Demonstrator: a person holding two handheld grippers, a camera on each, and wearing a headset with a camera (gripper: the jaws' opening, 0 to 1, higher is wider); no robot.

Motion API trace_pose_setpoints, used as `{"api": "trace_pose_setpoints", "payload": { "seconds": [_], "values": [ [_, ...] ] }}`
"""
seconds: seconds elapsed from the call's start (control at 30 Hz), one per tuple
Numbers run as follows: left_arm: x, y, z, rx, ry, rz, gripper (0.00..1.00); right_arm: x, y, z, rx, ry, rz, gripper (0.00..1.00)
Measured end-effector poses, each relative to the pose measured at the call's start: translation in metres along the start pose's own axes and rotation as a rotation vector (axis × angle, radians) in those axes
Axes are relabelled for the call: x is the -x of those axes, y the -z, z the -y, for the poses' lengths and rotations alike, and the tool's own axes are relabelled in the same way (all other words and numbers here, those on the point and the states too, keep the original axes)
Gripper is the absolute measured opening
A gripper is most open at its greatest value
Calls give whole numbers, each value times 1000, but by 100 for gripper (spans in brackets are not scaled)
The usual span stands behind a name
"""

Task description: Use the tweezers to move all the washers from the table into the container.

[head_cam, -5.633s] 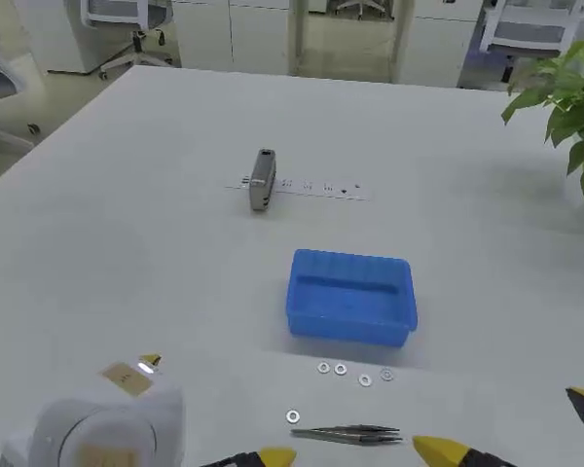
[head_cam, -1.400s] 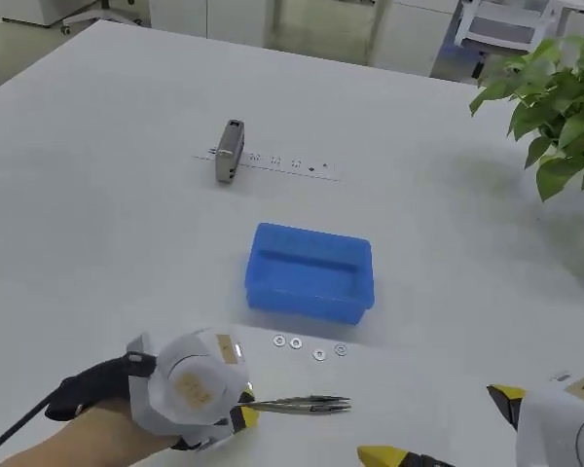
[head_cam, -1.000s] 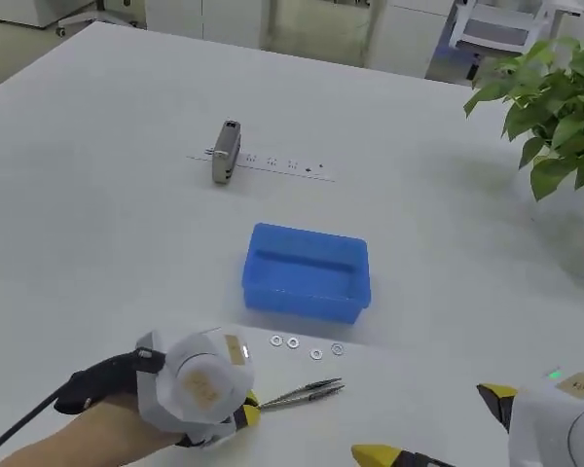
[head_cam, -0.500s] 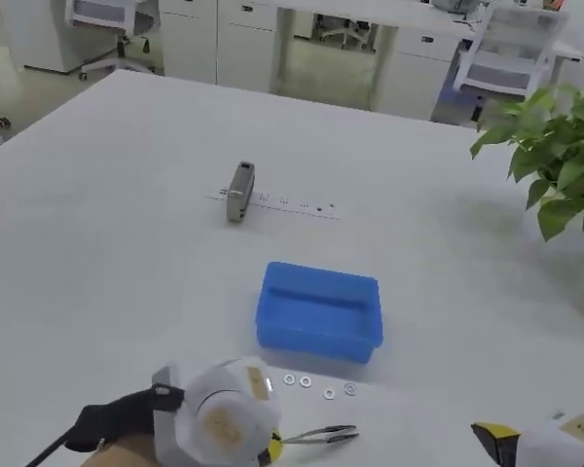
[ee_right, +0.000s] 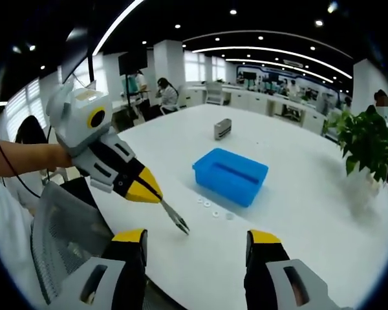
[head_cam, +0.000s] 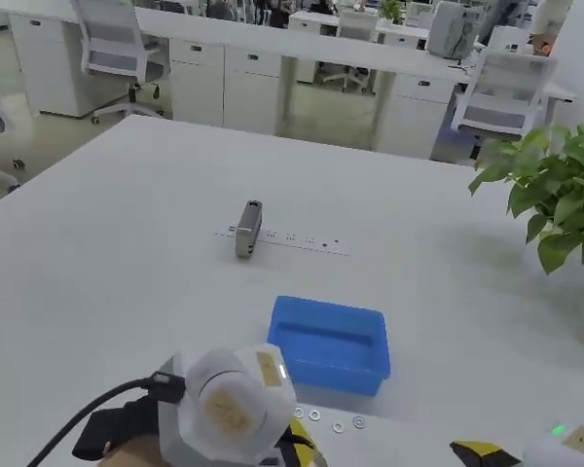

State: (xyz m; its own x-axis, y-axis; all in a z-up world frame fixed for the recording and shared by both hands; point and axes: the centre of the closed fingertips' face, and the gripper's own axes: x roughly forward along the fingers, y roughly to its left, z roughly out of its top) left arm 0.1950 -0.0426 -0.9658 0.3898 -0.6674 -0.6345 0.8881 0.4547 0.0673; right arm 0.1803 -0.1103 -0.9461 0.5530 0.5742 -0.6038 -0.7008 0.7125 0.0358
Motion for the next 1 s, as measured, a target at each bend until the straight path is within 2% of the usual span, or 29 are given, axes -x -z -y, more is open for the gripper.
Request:
{"api": "trace_pose_setpoints", "payload": {
  "seconds": [0.1,0.2,0.27,0.3,0.37,0.43,0.47,0.53,0.63,0.73,0.77,0.87,1.0],
  "values": [
    [7,-5,-1,-5,5,-1,0,0,-7,-5,22,-20,20,52],
    [17,-14,-1,28,28,21,0,-1,-15,-11,46,-64,31,52],
    [25,-22,2,27,49,30,0,-1,-22,-23,55,-140,42,50],
    [29,-28,4,29,72,45,0,-1,-25,-27,54,-165,47,49],
    [35,-35,6,31,92,50,0,-1,-32,-35,71,-223,49,46],
    [42,-40,9,7,107,31,0,-3,-34,-44,100,-283,26,42],
    [44,-42,11,-8,112,28,0,-4,-33,-49,113,-318,-2,39],
    [49,-49,13,-34,125,39,0,-6,-39,-55,159,-340,3,36],
    [55,-55,17,-49,153,51,0,-7,-38,-63,212,-382,-30,33],
    [65,-64,28,-48,236,84,0,-9,-39,-69,278,-408,-39,28],
    [68,-66,29,-52,248,86,0,-9,-41,-71,296,-417,-36,26],
    [78,-74,36,-85,302,103,0,-6,-41,-76,326,-472,-46,15],
    [87,-81,42,-110,336,110,0,1,-46,-82,351,-525,-30,11]
  ]
}}
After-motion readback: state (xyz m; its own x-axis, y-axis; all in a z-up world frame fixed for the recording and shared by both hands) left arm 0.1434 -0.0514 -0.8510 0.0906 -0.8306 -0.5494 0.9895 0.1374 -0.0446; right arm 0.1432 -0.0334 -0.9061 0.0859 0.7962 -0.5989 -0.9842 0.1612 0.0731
